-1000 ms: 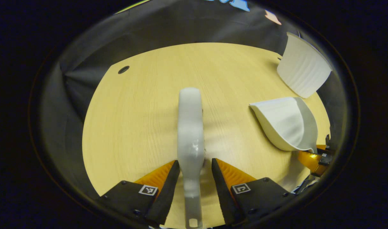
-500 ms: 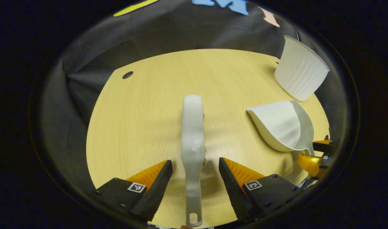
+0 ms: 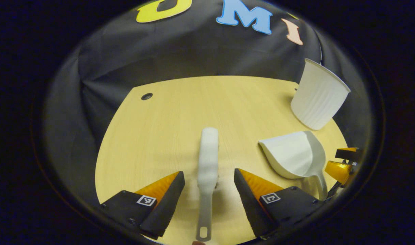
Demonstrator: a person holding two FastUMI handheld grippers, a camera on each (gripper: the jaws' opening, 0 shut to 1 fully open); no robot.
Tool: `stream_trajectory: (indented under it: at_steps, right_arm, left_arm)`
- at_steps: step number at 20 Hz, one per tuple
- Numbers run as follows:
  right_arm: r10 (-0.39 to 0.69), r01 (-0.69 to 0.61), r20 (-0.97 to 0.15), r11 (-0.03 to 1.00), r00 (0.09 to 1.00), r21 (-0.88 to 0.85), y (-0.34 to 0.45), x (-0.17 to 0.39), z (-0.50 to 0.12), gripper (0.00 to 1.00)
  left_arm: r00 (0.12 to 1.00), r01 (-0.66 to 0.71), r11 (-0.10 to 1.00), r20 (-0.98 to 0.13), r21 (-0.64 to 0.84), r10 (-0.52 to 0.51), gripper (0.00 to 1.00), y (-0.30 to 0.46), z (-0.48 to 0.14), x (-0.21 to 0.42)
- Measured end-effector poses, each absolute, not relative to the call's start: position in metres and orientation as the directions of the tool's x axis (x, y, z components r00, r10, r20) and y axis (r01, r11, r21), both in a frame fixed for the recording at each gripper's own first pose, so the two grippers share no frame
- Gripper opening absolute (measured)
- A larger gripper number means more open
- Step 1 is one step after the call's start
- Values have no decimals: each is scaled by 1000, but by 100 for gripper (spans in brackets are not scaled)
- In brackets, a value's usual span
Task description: Pick up the small broom and dustpan from the desktop, sweep the trash into the dustpan with the broom, and then empty the trash into the garbage bin.
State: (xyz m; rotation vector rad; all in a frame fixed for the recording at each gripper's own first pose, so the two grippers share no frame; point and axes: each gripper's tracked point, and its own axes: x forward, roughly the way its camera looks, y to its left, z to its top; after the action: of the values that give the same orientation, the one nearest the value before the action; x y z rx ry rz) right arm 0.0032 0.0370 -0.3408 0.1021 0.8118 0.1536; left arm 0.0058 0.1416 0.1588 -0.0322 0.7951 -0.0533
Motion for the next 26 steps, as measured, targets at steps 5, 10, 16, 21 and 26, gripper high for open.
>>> stream_trajectory:
  at_steps: [5,10,16,21,26]
  right_arm:
    - [180,-113,-594,982,784,148,33,17,-321,98]
    - [183,-138,-463,982,867,130,16,34,-288,97]
    - [163,-162,-291,986,943,29,-12,47,-242,97]
    - [171,-180,-156,983,973,-41,-24,52,-207,97]
    - [132,-135,-36,987,991,-85,-33,52,-175,97]
  left_arm:
    - [803,13,996,-593,-86,-62,95,135,209,20]
    - [878,2,994,-476,-109,-54,95,124,246,19]
    - [953,-61,991,-304,-119,22,94,118,307,11]
    - [985,-93,991,-153,-101,77,96,102,355,-2]
    - [994,-88,993,-78,-76,82,96,98,376,-12]
